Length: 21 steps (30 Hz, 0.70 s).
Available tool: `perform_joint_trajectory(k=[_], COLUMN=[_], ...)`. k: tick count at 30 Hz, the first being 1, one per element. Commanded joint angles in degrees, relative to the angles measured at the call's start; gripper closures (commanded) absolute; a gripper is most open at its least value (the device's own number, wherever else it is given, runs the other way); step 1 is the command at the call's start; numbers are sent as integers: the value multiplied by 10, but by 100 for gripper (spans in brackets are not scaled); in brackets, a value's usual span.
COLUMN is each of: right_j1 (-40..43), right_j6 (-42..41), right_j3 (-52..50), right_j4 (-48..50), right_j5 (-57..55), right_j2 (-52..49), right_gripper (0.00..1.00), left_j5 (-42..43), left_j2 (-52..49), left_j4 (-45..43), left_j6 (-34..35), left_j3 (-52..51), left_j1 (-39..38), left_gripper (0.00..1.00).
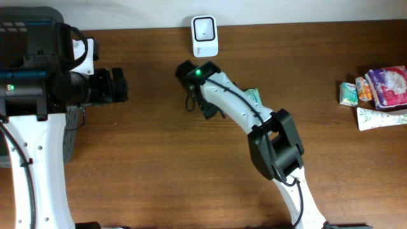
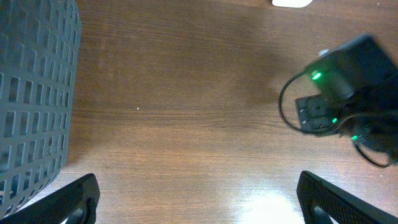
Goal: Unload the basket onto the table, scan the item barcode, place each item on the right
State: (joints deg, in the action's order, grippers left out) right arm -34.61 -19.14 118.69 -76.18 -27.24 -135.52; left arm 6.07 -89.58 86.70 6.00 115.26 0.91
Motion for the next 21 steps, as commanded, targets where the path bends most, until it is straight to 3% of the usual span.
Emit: perform_joint_trajectory(k=[1,3,6,11,15,17,18,21], right_j1=[75,148,227,236,229,222,218,199], right_j6=[40,186,209,228,183,167,151,137], right_j3=[22,21,9,-43,-63,-62,-55,34], right_j4=[-16,-25,-25,13,47,59,66,107], right_j5=[36,232,354,363,363,363,364,381], right_j2=[0,0,0,0,0,0,0,0], right_gripper=[12,14,29,32,60,90,96,96], left_j5=[6,6,6,6,6,6,6,6], left_j2=[2,2,2,2,2,2,2,2], left_j4=[-1,-1,-1,-1,-1,-1,-1,-1], left_j6=[-7,-7,-7,-7,-7,-7,-7,-7], left_j3=[1,1,1,1,1,1,1,1], left_j1=[0,0,0,0,0,0,0,0], left_gripper=[1,1,1,1,1,1,1,1])
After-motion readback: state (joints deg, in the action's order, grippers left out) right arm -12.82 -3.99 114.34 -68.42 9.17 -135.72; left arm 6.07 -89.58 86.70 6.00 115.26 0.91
